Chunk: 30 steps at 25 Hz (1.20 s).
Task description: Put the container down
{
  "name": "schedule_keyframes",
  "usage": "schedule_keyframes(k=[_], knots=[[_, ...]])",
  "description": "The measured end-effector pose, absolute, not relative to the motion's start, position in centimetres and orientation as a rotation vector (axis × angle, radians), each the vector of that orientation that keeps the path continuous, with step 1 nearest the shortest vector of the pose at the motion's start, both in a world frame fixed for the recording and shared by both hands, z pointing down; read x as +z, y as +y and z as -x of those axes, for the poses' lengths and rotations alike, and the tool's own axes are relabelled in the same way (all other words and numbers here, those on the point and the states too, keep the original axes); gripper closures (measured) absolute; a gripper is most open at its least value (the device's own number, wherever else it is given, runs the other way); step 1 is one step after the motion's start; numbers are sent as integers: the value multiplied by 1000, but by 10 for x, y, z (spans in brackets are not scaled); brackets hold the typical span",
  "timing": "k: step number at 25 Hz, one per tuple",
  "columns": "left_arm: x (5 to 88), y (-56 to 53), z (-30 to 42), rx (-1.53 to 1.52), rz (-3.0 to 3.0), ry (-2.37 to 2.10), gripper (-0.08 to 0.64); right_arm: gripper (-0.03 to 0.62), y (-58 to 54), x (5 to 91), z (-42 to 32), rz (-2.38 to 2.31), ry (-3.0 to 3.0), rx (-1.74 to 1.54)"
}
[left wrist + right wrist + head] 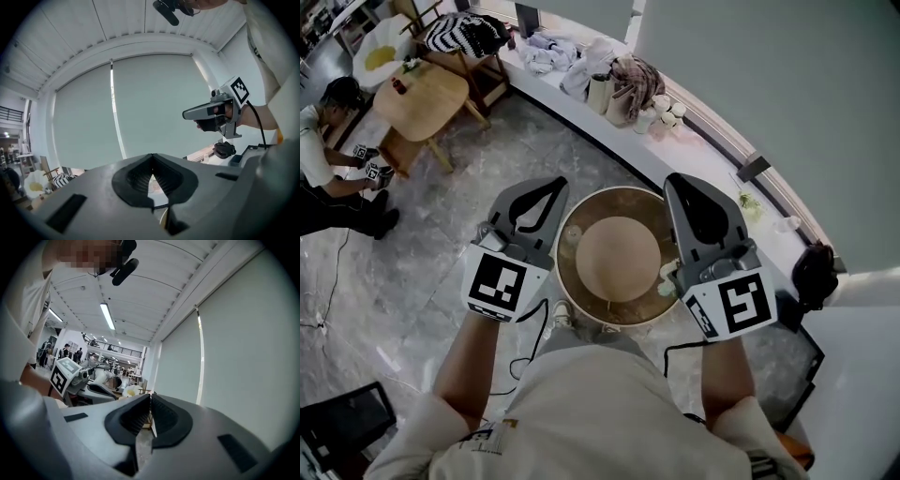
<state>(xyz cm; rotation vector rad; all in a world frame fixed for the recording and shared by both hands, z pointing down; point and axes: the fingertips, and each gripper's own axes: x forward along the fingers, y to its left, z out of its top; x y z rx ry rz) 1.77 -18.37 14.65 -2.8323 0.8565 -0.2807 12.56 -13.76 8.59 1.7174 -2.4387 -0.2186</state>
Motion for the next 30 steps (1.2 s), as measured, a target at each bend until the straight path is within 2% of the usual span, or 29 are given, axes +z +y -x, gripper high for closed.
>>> schedule_keyframes(k=[7,14,30], knots=[[92,-142,-17,-192,2774,756,552,578,-97,50,-118,-1733,-2484,-270],[82,-109,-4,-180,2775,795,552,578,-57,19,-101,-1748,-2557,-311],[116,-84,-4,-313,2753,733,552,578,-40,77,-88,-1663,-2528,-68]])
